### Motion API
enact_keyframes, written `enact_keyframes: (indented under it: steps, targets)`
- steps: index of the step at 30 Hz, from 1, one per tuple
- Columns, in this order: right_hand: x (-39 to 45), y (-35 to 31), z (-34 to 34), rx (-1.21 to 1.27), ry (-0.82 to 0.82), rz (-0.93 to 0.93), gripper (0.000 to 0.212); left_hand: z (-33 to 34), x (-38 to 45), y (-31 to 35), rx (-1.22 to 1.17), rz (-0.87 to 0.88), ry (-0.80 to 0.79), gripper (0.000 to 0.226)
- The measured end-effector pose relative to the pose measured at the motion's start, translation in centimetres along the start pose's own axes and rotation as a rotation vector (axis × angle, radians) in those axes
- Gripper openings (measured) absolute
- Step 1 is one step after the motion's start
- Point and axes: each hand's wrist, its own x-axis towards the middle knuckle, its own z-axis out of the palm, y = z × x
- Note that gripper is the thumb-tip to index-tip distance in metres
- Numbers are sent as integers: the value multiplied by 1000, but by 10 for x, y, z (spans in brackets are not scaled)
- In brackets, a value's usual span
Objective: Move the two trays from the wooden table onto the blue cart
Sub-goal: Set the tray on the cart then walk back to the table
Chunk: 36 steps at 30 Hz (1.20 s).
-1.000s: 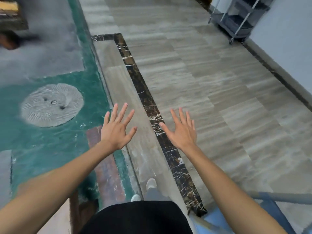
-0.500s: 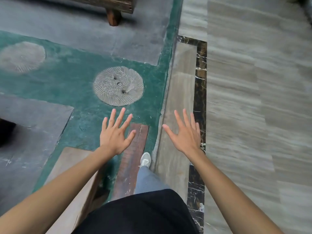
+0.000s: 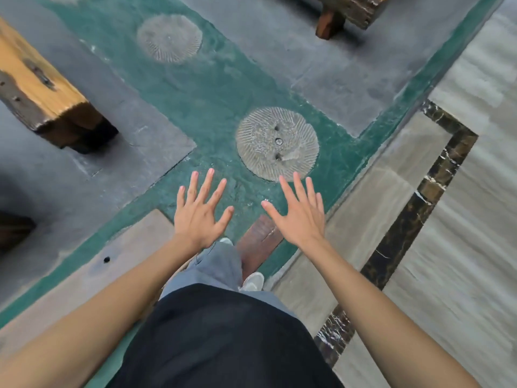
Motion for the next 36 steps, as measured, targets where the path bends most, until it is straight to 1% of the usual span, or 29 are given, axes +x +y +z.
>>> enact_keyframes:
  steps: [5,11,14,17,20,29,33,36]
  targets:
    - [69,-31,5,-100,-76,-163,84,1,39,-20,-39,-136,10,75]
    - [170,-78,-3,-223,-127,-275,85,5,112,-56,-75,-267,34,78]
    - [211,-110,-13,-271,-173,-373,85,3,134,-78,-133,-390,46,78]
    - [252,-148,-18,-292,-202,-483,84,-1,147,-100,-189,-518,92,77]
    - [292,-190,-16,-307,-226,-565,83,-11,156,-128,-225,-642,91,78]
    - [338,-325,-4,-337,-282,-892,81,-43,143,-196,-282,-998,211,78]
    - [354,-389,13,-352,-357,-1003,81,-51,138,-229,-315,-1138,205,79]
    - [377,-445,29,-350,-389,-1084,80,-56,145,-267,-326,-1228,219,80]
